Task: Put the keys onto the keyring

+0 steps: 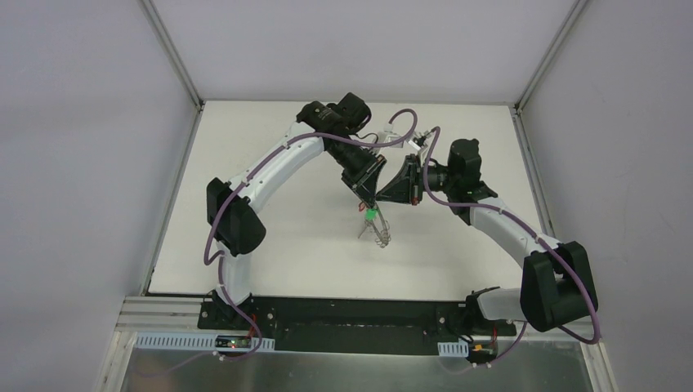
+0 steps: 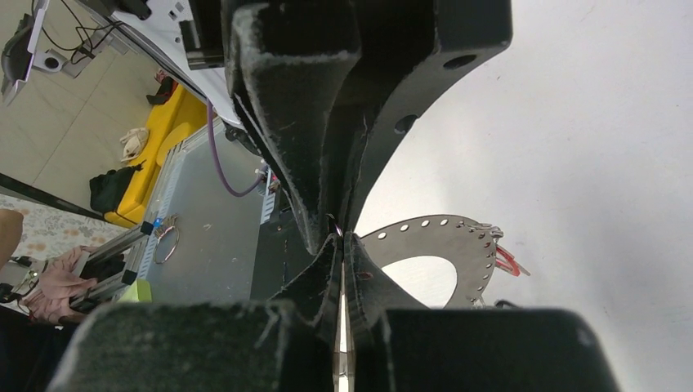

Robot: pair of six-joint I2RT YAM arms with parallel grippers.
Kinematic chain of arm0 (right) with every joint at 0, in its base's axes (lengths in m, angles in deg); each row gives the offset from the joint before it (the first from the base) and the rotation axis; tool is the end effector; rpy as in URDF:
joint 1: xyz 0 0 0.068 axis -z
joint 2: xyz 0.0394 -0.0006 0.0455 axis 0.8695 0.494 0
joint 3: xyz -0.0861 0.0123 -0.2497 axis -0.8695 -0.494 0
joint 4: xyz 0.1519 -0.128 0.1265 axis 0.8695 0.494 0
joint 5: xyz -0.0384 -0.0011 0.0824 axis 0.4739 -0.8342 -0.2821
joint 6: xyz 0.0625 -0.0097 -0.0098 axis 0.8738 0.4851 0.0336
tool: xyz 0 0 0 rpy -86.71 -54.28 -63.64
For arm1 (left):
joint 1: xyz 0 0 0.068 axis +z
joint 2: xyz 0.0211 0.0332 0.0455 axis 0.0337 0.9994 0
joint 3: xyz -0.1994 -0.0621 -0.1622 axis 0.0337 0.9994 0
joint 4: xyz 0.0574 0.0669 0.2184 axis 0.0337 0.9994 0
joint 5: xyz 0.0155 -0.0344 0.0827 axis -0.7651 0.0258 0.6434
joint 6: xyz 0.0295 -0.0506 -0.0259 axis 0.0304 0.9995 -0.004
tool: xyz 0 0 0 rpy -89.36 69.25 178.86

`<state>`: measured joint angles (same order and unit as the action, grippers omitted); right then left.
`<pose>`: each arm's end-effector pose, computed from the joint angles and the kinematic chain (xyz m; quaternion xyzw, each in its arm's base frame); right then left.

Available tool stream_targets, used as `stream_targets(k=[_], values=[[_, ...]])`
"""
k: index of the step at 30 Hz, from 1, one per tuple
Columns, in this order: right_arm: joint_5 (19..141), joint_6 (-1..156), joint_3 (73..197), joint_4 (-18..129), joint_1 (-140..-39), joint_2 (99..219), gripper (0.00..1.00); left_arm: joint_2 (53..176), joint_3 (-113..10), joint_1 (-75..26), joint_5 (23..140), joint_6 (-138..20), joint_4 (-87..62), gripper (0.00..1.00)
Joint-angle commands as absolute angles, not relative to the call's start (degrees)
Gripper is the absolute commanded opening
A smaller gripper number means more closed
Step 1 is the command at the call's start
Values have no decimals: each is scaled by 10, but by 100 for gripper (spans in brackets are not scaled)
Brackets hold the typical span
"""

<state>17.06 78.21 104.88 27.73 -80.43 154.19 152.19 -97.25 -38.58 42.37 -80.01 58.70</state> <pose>0.2343 0.1354 0.2973 -0.4602 0.5458 0.5431 0.4419 0.2628 -0.2724 0.3328 0.4585 0.7704 -0.4325 0.0957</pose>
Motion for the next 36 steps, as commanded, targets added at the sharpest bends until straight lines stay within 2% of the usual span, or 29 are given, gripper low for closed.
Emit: stream_targets(k=[1,6,9,21,28,31,33,36], values=[[179,788,1071,240,-796,1520,0,1467,-942,-379,373,-782,529,16],[179,794,1068,233,-787,1512,0,1447,-932,-362,364,-776,502,27],[180,797,1066,229,-782,1508,0,1439,-928,-352,364,-775,491,31],[219,838,1093,235,-753,1486,0,1372,-813,-335,363,-815,382,34],[268,773,1166,386,-748,1499,0,1356,-760,-335,410,-797,278,32],[272,768,1197,442,-748,1507,0,1357,-746,-334,449,-786,243,36],[272,768,1202,445,-748,1507,0,1353,-738,-334,458,-783,226,39],[334,789,1189,411,-748,1502,0,1335,-721,-333,468,-779,192,44]])
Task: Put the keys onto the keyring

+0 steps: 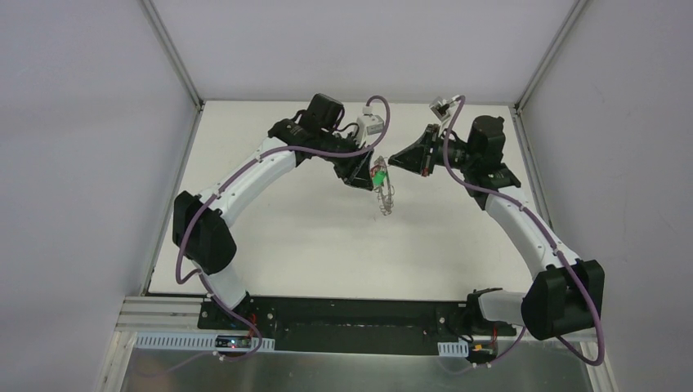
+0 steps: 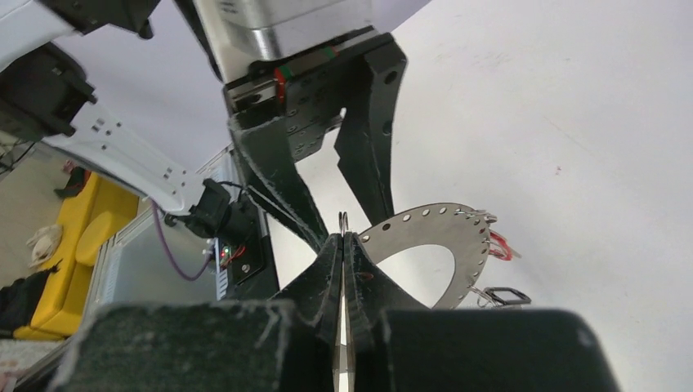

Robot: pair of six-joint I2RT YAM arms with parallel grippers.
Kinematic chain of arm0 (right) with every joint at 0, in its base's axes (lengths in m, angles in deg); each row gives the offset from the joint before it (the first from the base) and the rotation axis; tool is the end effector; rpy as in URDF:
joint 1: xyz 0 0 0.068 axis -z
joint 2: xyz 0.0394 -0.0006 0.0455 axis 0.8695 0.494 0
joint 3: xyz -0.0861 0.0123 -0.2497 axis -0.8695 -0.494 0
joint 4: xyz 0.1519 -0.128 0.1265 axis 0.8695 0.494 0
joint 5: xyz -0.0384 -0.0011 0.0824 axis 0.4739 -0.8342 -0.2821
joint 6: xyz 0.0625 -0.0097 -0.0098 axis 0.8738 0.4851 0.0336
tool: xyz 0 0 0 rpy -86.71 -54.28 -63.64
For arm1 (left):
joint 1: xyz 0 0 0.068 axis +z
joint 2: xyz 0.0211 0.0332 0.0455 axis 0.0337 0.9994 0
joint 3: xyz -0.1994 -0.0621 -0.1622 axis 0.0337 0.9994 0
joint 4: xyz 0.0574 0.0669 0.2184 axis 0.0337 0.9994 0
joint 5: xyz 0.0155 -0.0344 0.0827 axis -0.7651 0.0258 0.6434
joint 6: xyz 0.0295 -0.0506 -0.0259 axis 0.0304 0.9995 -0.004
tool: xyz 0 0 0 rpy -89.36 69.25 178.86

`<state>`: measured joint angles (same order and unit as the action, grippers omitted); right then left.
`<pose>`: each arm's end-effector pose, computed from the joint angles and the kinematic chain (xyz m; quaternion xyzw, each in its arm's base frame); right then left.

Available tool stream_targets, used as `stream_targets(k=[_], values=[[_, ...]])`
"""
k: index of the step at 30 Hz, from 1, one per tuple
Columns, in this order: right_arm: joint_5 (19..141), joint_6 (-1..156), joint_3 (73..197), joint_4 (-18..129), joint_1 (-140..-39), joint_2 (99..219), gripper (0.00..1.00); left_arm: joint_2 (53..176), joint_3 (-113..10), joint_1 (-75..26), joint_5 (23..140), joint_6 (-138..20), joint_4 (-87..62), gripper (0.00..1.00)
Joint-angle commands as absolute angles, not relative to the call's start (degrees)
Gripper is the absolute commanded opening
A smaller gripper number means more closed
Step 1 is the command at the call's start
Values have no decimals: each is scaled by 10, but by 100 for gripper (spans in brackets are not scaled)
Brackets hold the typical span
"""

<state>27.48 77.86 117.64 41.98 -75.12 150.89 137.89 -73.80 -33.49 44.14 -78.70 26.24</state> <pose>0.2487 0.1101 0.3585 -0.3914 0.5947 0.4689 0.5227 0.2735 -0.2379 0.3414 0.4605 0.7174 -0.4331 0.2926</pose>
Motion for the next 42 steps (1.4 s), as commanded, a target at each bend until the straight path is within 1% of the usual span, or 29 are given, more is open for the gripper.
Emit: stream_targets(k=[1,5,12,17,21,29,32,35,38,42], values=[[337,804,1177,388,-749,1499,0,1326,-714,-333,470,-779,181,44],[331,855,1132,313,-749,1483,0,1288,-663,-331,466,-772,120,48],[295,863,1123,303,-743,1463,0,1279,-641,-331,396,-771,85,55],[243,897,1100,231,-734,1473,0,1308,-674,-332,374,-784,97,56],[219,905,1090,201,-734,1482,0,1333,-705,-332,361,-794,110,55],[208,911,1083,187,-733,1479,0,1349,-678,-340,305,-803,73,55],[206,911,1081,185,-733,1479,0,1347,-666,-347,286,-802,58,54],[205,911,1079,181,-732,1479,0,1348,-663,-355,278,-800,56,48],[203,910,1079,180,-731,1480,0,1349,-656,-358,270,-789,47,41],[203,909,1078,180,-728,1478,0,1350,-652,-359,269,-772,34,26]])
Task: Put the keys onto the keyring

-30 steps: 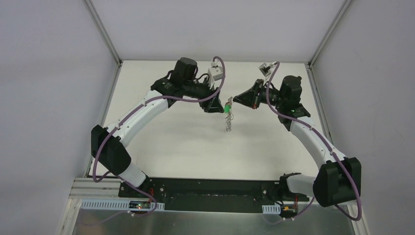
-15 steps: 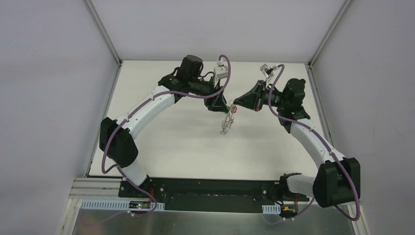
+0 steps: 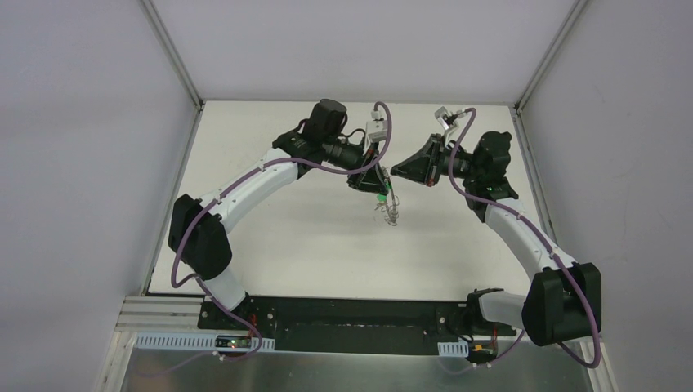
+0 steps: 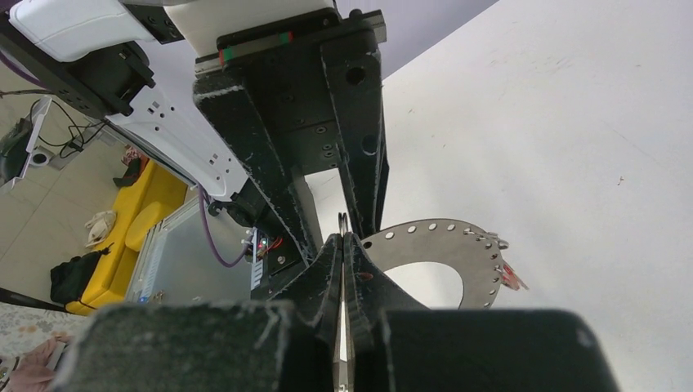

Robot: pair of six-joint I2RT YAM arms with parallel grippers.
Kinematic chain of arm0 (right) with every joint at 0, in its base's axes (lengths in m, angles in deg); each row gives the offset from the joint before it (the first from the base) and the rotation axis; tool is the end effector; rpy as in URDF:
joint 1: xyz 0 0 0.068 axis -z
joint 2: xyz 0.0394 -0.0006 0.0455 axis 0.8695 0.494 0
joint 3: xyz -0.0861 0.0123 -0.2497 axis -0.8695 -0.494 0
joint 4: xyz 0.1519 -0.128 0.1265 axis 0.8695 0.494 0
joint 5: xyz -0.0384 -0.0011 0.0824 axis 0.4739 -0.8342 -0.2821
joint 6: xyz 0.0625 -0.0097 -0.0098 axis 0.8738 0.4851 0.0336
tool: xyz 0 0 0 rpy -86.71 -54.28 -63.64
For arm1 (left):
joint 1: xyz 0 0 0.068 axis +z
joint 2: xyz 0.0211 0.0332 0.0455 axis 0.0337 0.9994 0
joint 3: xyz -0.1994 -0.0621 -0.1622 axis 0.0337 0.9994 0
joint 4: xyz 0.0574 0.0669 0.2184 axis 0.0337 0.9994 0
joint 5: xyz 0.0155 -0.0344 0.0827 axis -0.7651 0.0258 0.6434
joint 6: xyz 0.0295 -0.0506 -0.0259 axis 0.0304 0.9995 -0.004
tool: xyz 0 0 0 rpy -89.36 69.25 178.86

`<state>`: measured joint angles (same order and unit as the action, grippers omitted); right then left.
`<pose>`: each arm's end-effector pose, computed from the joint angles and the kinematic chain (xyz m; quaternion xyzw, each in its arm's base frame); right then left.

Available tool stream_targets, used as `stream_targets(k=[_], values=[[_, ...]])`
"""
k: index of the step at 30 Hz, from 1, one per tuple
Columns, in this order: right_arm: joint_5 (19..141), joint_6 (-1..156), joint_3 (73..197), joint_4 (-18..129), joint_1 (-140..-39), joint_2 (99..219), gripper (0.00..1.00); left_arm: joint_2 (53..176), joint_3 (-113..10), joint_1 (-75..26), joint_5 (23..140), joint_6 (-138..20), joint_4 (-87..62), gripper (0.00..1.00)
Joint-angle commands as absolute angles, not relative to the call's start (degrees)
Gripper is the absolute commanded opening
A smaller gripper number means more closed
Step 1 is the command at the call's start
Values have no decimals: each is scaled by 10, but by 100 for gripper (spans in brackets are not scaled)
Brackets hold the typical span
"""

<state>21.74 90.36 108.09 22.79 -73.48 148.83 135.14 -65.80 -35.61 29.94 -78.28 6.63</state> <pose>0.2356 0.1015 0.3454 -0.3875 0.5609 0.5176 0.5171 0.2578 -0.2521 0.3496 0.5259 0.5779 -0.5269 0.3346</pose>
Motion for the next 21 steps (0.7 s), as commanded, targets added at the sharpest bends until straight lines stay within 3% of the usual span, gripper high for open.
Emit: stream_targets(k=[1,10,21], values=[[203,909,1078,180,-727,1478,0,1349,-651,-359,269,-771,35,23],[202,904,1076,180,-724,1485,0,1352,-654,-359,283,-765,44,0],[202,891,1071,184,-720,1483,0,1362,-708,-356,354,-801,163,0]])
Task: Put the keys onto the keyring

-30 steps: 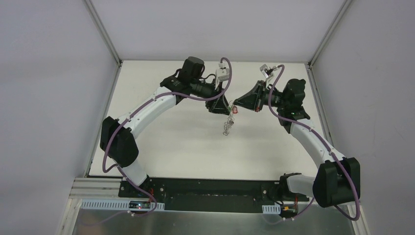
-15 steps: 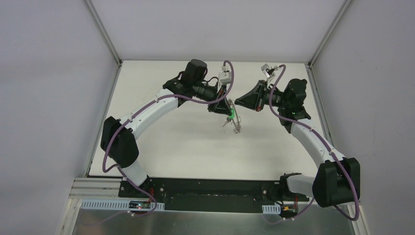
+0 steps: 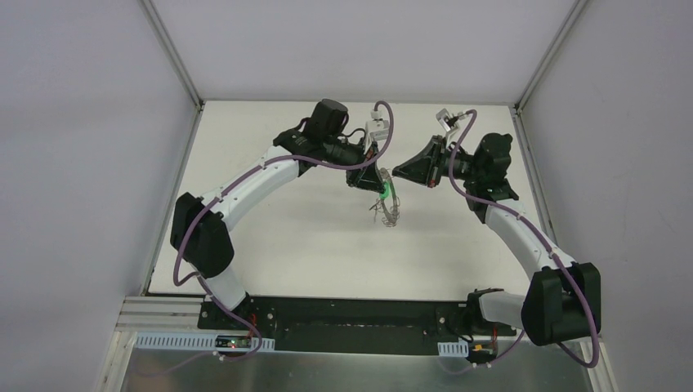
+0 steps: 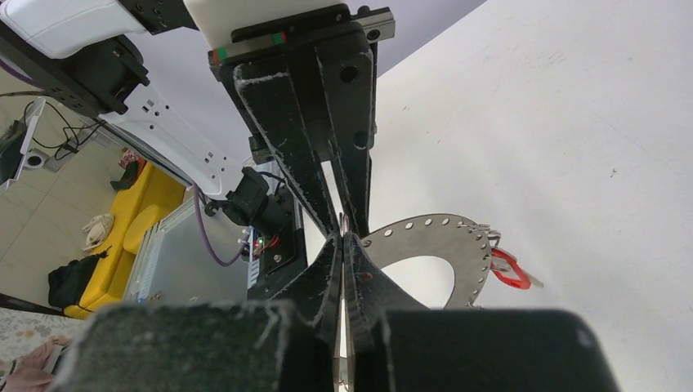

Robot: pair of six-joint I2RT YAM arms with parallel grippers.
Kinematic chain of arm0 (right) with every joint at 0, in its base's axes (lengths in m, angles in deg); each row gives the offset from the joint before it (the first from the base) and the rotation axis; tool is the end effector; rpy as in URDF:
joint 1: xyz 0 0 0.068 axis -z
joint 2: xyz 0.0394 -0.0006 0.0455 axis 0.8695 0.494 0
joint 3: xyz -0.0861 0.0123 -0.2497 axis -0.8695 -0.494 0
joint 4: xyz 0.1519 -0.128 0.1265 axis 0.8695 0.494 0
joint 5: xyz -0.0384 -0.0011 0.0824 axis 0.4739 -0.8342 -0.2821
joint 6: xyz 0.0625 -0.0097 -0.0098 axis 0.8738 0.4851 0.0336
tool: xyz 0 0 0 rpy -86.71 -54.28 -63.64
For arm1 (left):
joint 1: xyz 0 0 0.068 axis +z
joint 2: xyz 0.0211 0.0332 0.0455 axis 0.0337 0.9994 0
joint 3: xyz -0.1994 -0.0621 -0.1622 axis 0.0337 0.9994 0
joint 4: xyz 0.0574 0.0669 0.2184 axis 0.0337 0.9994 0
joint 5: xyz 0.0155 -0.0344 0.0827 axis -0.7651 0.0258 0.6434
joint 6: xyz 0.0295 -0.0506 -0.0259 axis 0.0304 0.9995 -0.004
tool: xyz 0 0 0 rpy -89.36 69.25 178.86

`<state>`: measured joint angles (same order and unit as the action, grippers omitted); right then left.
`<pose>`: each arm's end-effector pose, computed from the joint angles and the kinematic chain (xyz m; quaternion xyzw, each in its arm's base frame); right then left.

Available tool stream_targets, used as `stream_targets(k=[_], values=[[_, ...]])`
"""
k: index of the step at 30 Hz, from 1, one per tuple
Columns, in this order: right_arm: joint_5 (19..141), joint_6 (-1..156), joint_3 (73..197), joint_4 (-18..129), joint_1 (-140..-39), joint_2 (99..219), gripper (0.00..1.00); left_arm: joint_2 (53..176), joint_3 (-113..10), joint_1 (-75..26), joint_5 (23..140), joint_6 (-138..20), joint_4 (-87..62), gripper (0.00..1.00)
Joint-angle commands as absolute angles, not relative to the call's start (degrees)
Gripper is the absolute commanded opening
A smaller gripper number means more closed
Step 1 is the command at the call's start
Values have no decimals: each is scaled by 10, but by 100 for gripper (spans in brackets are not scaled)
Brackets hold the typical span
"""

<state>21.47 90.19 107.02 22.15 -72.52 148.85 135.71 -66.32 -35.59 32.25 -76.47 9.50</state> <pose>0.2367 0.0975 0.3404 -0.3836 0.5652 0.5145 0.5184 0.2599 -0.2522 0.3438 0.5055 0.6120 -0.5201 0.3153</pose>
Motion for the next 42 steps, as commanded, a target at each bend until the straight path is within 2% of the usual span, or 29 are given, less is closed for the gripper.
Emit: stream_targets(k=[1,7,12,28,42], values=[[203,887,1071,187,-719,1482,0,1364,-720,-356,365,-815,188,0],[202,876,1071,196,-719,1487,0,1383,-789,-356,411,-869,316,0],[201,876,1071,196,-719,1493,0,1396,-821,-356,422,-872,363,0],[199,869,1068,197,-719,1508,0,1399,-864,-359,442,-888,404,0],[199,868,1067,199,-719,1534,0,1459,-938,-360,448,-861,409,0]])
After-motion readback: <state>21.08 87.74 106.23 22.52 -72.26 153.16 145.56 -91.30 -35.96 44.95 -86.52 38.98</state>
